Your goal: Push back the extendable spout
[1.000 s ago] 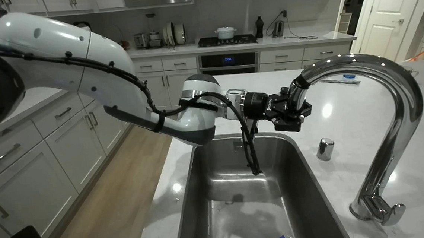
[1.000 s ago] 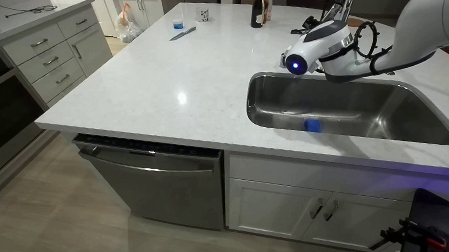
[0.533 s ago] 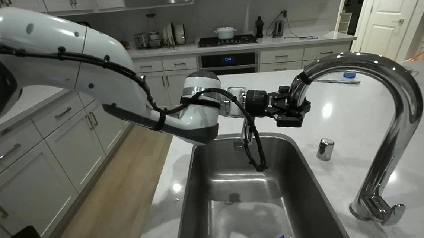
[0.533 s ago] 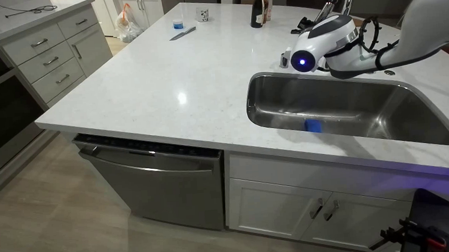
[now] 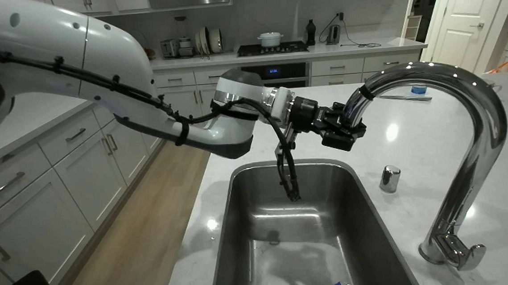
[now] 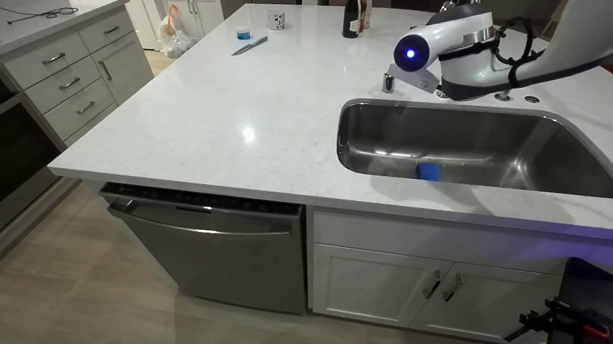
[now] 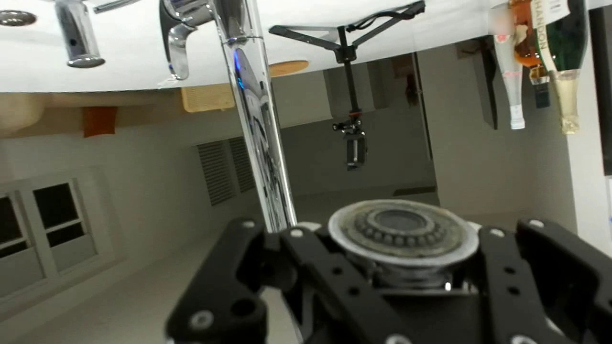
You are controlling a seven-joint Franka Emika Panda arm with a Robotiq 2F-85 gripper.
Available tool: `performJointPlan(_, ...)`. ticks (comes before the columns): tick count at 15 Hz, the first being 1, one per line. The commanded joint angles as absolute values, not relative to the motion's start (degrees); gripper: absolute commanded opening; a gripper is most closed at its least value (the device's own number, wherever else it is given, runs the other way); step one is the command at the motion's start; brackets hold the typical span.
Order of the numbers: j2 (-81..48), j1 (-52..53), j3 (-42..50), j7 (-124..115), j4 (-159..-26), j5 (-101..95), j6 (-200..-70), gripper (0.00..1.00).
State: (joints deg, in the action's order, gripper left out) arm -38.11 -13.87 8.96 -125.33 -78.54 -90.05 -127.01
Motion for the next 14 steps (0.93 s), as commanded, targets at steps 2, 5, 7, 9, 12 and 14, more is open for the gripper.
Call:
performJointPlan(2, -37.7, -13.4, 10.2, -123.1, -75.8, -82.5, -119.5, 0.02)
performJointPlan(5, -38.4, -12.3, 10.6, -124.0, -74.5, -79.9, -115.4, 0.02)
performJointPlan(7, -38.8, -11.9, 10.7, -124.1, -73.8, -78.5, -113.1, 0.02)
performJointPlan(9, -38.9, -12.3, 10.0, -120.9, -73.1, -76.0, -111.9, 0.02)
performJointPlan(12, -39.1, -12.2, 10.3, -119.1, -72.0, -73.8, -110.3, 0.02)
performJointPlan(14, -39.5, -12.3, 10.4, -116.6, -71.2, -72.7, -110.1, 0.02)
